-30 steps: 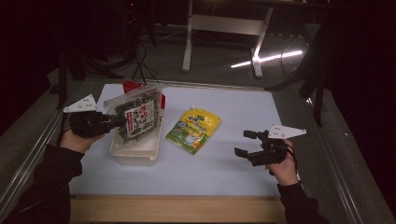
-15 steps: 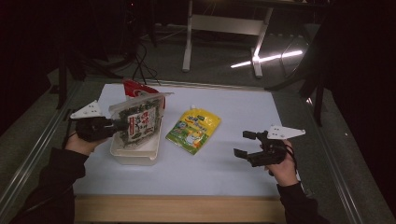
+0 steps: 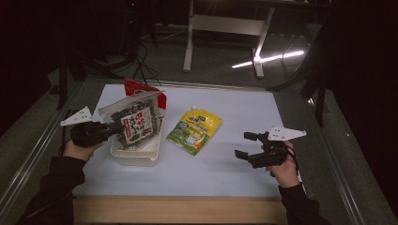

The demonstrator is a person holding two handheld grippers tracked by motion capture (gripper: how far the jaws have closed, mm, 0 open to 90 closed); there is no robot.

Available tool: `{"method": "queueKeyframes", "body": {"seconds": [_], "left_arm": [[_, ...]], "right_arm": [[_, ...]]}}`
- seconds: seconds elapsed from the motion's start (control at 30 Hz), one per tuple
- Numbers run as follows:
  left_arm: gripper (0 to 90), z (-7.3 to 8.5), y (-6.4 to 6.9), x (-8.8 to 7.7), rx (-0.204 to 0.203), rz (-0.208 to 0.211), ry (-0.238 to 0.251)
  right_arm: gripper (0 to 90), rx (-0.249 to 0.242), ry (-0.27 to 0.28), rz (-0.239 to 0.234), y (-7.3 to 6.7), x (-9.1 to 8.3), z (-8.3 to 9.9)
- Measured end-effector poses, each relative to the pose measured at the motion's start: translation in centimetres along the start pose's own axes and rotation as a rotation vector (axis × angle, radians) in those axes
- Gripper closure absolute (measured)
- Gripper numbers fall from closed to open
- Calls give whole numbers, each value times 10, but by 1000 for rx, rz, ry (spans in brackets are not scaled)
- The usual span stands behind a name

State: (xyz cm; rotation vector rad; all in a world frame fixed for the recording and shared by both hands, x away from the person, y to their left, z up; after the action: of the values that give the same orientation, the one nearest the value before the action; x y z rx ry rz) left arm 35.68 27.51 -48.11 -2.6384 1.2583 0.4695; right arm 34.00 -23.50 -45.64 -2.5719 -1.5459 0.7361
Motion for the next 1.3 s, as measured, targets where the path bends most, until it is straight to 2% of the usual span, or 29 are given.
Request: {"method": "queueKeyframes", "body": {"seconds": [0.03, 0.2, 0.23, 0.3, 0.43, 0.6, 0.63, 0.77, 0.83, 0.97, 1.07, 1.2, 1.23, 1.3], "left_arm": [[764, 0, 0, 0, -5, -3, -3], [742, -4, 5, 1, 20, -20, -23], [707, -5, 8, 0, 30, -42, -35], [653, -4, 10, 0, 31, -54, -43], [603, -3, 12, -7, 15, -58, -34], [574, -4, 15, -15, 13, -67, -21], [547, -5, 16, -19, 22, -83, -21], [505, -6, 18, -24, 15, -103, -12], [493, -6, 24, -31, 22, -128, -8], [493, 0, 34, -39, 15, -146, -3], [493, 2, 38, -44, 10, -150, 9], [493, 7, 49, -49, 8, -147, -14], [492, 10, 55, -51, 13, -120, -18], [493, 13, 62, -50, 12, -102, -19]], "right_arm": [[151, -5, -1, 2, 0, 0, 0], [150, -26, 0, 3, -1, 2, -1], [150, -35, -1, -4, -1, 2, -1], [150, -46, -1, 2, 0, 3, -1], [143, -57, 0, -1, 0, 4, -1], [143, -61, -4, 3, 1, 5, 0], [143, -56, -8, 1, 0, 5, 0], [142, -56, -12, -1, -1, 6, 0], [141, -55, -15, 3, -1, 7, 1], [140, -47, -16, -2, -1, 6, 1], [141, -48, -20, 2, -1, 7, 1], [140, -45, -20, 0, -1, 7, 2], [141, -48, -22, 2, -1, 7, 2], [142, -38, -27, 4, -1, 8, 3]]}}
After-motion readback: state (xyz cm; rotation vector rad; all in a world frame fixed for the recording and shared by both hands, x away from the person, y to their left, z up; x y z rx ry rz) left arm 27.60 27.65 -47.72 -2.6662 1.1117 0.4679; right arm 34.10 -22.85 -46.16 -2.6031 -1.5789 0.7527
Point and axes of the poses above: each handheld gripper's, and its own axes: x roughly forward along the jaws, z roughly out of its underside, y roughly to its right, the point moved 4 cm from there along x, roughly forward along the jaws, and after that the axes turned 10 degrees about x, right-handed, at the moved point
